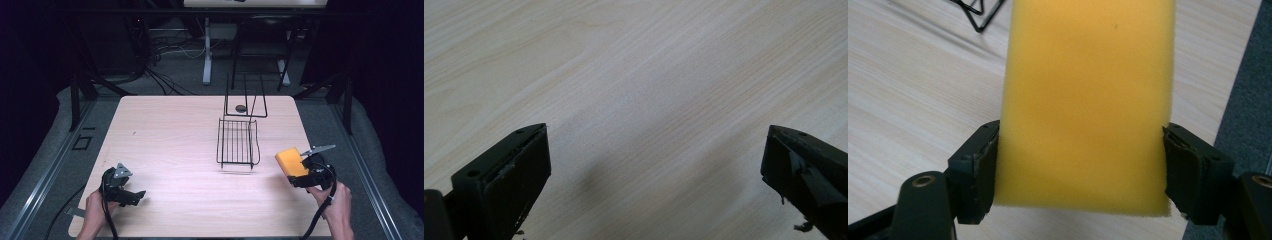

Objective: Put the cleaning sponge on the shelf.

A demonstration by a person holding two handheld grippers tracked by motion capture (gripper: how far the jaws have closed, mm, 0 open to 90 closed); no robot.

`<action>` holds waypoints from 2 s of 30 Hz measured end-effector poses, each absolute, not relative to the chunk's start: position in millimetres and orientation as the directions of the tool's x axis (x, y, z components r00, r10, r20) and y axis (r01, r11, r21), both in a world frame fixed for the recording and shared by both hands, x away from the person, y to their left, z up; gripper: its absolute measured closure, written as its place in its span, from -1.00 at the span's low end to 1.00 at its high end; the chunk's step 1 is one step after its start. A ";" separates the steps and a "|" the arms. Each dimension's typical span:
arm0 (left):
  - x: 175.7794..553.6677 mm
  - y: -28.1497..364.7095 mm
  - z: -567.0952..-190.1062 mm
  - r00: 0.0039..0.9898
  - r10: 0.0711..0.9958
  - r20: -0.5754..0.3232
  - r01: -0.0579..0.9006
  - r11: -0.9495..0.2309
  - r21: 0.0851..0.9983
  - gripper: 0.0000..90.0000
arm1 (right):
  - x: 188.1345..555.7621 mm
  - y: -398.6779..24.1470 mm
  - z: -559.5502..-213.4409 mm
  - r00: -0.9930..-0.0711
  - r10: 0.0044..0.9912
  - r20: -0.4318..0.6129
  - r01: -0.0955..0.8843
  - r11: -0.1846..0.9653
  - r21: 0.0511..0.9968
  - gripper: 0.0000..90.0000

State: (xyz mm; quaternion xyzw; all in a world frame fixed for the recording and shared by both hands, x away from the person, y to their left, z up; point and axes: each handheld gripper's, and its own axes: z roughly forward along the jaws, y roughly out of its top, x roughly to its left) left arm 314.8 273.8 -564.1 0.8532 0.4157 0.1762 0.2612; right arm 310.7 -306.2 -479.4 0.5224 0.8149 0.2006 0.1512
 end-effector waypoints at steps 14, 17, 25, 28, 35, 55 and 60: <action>314.5 273.0 -563.9 0.597 0.797 0.087 0.609 -0.521 0.598 -1.00 | 310.6 -291.5 -463.5 -0.432 0.901 -0.040 0.767 0.391 0.509 -0.45; 314.5 273.1 -563.9 0.598 0.797 0.085 0.610 -0.521 0.597 -1.00 | 310.9 -287.6 -460.2 -0.440 0.897 -0.039 0.762 0.396 0.513 -0.45; 314.5 273.0 -563.9 0.600 0.796 0.083 0.609 -0.522 0.597 -1.00 | 312.0 -278.5 -455.7 -0.457 0.889 -0.041 0.749 0.409 0.521 -0.45; 314.6 272.8 -564.1 0.600 0.795 0.083 0.608 -0.522 0.598 -1.00 | 312.4 -274.7 -455.0 -0.463 0.885 -0.043 0.746 0.415 0.521 -0.45; 314.5 272.7 -563.8 0.602 0.795 0.082 0.607 -0.521 0.599 -1.00 | 313.8 -265.6 -452.3 -0.478 0.877 -0.050 0.737 0.431 0.520 -0.45; 313.8 271.6 -563.6 0.604 0.793 0.082 0.605 -0.523 0.600 -1.00 | 324.6 -235.5 -441.3 -0.528 0.848 -0.057 0.693 0.468 0.549 -0.44; 314.3 272.2 -563.3 0.607 0.790 0.082 0.606 -0.527 0.596 -1.00 | 329.6 -227.4 -442.5 -0.535 0.843 -0.058 0.688 0.474 0.550 -0.44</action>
